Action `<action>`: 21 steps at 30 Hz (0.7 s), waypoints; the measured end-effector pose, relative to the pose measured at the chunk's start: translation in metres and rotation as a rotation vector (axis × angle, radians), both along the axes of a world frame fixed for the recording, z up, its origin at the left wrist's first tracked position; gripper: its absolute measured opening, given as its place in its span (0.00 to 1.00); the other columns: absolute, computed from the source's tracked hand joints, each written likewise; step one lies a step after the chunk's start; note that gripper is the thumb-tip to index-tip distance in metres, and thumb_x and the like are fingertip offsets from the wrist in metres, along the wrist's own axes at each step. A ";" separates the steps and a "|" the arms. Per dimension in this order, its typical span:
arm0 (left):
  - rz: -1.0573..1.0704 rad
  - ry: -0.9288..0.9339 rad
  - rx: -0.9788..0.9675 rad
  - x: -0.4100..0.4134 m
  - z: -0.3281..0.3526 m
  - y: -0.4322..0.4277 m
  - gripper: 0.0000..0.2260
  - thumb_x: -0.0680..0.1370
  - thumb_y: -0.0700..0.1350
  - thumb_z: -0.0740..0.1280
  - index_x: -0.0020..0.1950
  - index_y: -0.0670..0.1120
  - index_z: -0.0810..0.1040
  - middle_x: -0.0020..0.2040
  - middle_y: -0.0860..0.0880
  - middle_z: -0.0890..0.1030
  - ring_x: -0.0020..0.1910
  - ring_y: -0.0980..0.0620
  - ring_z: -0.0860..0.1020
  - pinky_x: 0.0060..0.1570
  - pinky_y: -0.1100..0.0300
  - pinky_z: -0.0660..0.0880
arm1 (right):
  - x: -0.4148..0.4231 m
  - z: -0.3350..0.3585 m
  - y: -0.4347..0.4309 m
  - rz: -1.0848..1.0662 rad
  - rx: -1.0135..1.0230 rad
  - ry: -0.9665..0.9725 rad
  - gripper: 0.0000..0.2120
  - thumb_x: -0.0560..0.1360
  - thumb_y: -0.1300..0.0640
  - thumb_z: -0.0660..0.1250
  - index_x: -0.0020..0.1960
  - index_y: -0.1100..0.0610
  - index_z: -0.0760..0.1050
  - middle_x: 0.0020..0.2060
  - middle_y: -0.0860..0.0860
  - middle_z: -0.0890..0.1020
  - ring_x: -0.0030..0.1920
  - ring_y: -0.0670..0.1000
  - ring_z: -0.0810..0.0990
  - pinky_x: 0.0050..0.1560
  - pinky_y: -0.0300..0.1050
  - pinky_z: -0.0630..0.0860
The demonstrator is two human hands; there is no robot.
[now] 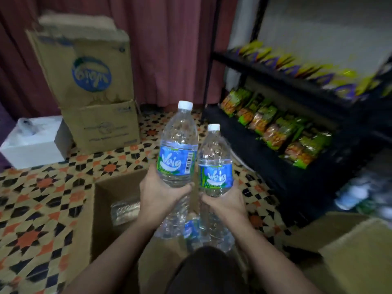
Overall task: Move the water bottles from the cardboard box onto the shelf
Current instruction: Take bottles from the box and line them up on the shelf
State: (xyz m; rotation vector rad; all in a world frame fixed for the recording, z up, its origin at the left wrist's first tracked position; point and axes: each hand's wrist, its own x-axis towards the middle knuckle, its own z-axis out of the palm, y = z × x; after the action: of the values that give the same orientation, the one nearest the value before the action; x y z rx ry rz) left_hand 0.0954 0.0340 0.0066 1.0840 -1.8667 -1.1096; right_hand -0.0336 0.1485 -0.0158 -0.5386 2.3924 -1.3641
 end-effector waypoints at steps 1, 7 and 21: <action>-0.031 0.043 -0.018 -0.010 0.019 0.011 0.33 0.57 0.53 0.83 0.58 0.50 0.76 0.46 0.59 0.81 0.43 0.67 0.78 0.40 0.78 0.70 | -0.006 0.018 0.013 -0.044 -0.038 0.038 0.37 0.56 0.45 0.82 0.57 0.51 0.68 0.48 0.46 0.78 0.50 0.48 0.79 0.46 0.42 0.73; -0.212 0.235 -0.026 -0.073 0.103 0.104 0.32 0.55 0.52 0.84 0.53 0.50 0.73 0.48 0.52 0.82 0.48 0.51 0.81 0.42 0.61 0.73 | -0.035 0.119 0.124 -0.297 -0.197 0.242 0.36 0.58 0.49 0.83 0.59 0.51 0.68 0.47 0.43 0.78 0.51 0.47 0.79 0.47 0.38 0.70; -0.676 0.506 -0.055 -0.196 0.209 0.356 0.38 0.54 0.49 0.85 0.62 0.50 0.75 0.50 0.53 0.82 0.47 0.54 0.78 0.47 0.61 0.71 | -0.087 0.242 0.390 -0.684 -0.240 0.572 0.35 0.55 0.50 0.84 0.56 0.49 0.69 0.44 0.37 0.78 0.43 0.30 0.75 0.38 0.24 0.71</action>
State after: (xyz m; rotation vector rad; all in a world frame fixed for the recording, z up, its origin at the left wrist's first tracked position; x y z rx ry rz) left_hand -0.1006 0.3897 0.2151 0.0787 -1.8497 -1.5127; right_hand -0.1210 0.5387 0.2266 -0.1660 3.0661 -2.0148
